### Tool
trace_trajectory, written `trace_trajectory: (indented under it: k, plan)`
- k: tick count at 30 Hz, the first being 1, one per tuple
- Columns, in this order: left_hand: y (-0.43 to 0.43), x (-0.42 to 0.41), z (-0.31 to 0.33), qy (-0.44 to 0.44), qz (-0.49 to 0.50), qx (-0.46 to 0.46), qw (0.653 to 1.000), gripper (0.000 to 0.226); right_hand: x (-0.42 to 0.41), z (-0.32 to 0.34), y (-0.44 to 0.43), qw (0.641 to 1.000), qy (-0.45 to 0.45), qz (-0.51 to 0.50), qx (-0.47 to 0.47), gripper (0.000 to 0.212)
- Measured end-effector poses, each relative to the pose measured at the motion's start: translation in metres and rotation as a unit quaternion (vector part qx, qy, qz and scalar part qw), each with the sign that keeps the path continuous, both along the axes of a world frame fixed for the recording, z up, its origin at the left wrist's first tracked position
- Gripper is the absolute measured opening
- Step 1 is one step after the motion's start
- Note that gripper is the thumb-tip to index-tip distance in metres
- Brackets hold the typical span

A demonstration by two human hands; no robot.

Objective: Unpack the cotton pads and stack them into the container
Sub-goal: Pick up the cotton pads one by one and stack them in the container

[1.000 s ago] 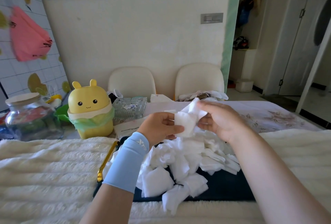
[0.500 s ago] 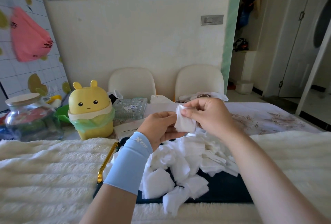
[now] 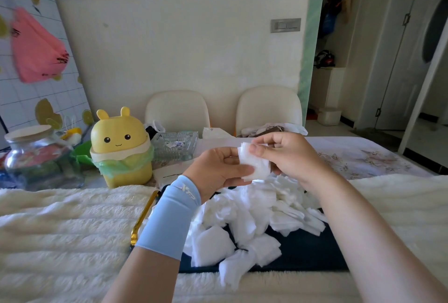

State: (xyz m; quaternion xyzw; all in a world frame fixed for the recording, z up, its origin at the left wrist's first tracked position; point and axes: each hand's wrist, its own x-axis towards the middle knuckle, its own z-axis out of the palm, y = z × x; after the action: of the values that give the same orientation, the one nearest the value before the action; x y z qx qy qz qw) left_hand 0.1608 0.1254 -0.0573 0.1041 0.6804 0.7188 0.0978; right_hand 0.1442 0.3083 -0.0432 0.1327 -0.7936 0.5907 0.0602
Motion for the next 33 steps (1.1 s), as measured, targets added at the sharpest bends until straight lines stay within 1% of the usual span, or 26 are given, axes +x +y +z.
trace_trajectory:
  k: [2,4,6,7,9,10,12,13,14,16,18,21,23,24,26,28,29,30,31,33]
  plan:
    - [-0.001,0.0,0.0,0.004,0.002,-0.031,1.0,0.033,-0.001,-0.001,0.0,1.0,0.011,0.0,0.005,0.023]
    - [-0.003,-0.002,0.0,0.005,0.045,-0.048,0.998,0.031,-0.004,-0.005,-0.001,0.998,0.048,-0.021,0.045,0.015]
    - [-0.007,-0.007,-0.001,0.003,0.108,-0.037,0.993,0.027,-0.007,-0.006,0.004,0.985,0.092,-0.046,0.139,0.011]
    - [-0.01,-0.01,-0.002,0.001,0.133,-0.025,0.991,0.027,-0.006,-0.004,0.008,0.974,0.094,-0.036,0.201,0.011]
    - [-0.014,-0.013,-0.003,-0.006,0.16,-0.004,0.987,0.024,0.0,-0.001,0.012,0.943,0.043,0.025,0.33,0.015]
    - [-0.015,-0.014,-0.003,-0.01,0.167,0.0,0.986,0.022,0.003,0.0,0.011,0.921,0.011,0.051,0.386,0.022]
    - [-0.016,-0.016,-0.004,-0.021,0.174,0.006,0.984,0.015,0.007,-0.003,0.005,0.885,-0.023,0.07,0.46,0.036]
    - [-0.015,-0.016,-0.004,-0.027,0.175,0.01,0.984,0.013,0.007,-0.006,0.002,0.88,-0.022,0.068,0.47,0.038]
    - [-0.014,-0.016,-0.004,-0.03,0.175,0.01,0.984,0.013,0.006,-0.008,0.0,0.883,-0.015,0.063,0.465,0.034]
    - [-0.013,-0.016,-0.004,-0.033,0.175,0.003,0.984,0.016,0.002,-0.01,0.001,0.89,-0.004,0.047,0.453,0.022]
    - [-0.013,-0.014,-0.003,-0.032,0.181,0.001,0.983,0.014,-0.001,-0.011,0.004,0.893,0.005,0.033,0.449,0.022]
    - [-0.012,-0.013,-0.001,-0.023,0.211,-0.015,0.977,0.008,-0.005,-0.011,0.006,0.906,0.053,0.007,0.419,0.027]
    - [-0.013,-0.012,0.0,-0.008,0.241,-0.035,0.97,0.011,-0.006,-0.009,0.008,0.924,0.088,-0.024,0.371,0.025]
    - [-0.013,-0.012,0.0,0.003,0.258,-0.048,0.965,0.014,-0.007,-0.007,0.01,0.937,0.091,-0.036,0.334,0.023]
    - [-0.015,-0.013,-0.002,0.018,0.282,-0.063,0.957,0.017,-0.007,-0.001,0.015,0.973,0.067,-0.045,0.217,0.021]
    - [-0.015,-0.014,-0.003,0.008,0.279,-0.039,0.959,0.014,-0.004,0.007,0.017,0.999,0.012,-0.015,0.043,0.02]
    - [-0.013,-0.014,-0.003,-0.006,0.263,-0.011,0.965,0.011,-0.001,0.011,0.015,0.999,-0.016,0.018,-0.041,0.02]
    - [-0.011,-0.013,-0.004,-0.021,0.239,0.019,0.971,0.01,0.002,0.014,0.012,0.993,-0.039,0.049,-0.097,0.019]
    - [-0.009,-0.013,-0.004,-0.032,0.211,0.045,0.976,0.013,0.005,0.015,0.009,0.988,-0.055,0.07,-0.126,0.018]
    - [-0.002,-0.01,-0.003,-0.041,0.157,0.079,0.984,0.018,0.008,0.013,-0.001,0.985,-0.077,0.07,-0.138,0.016]
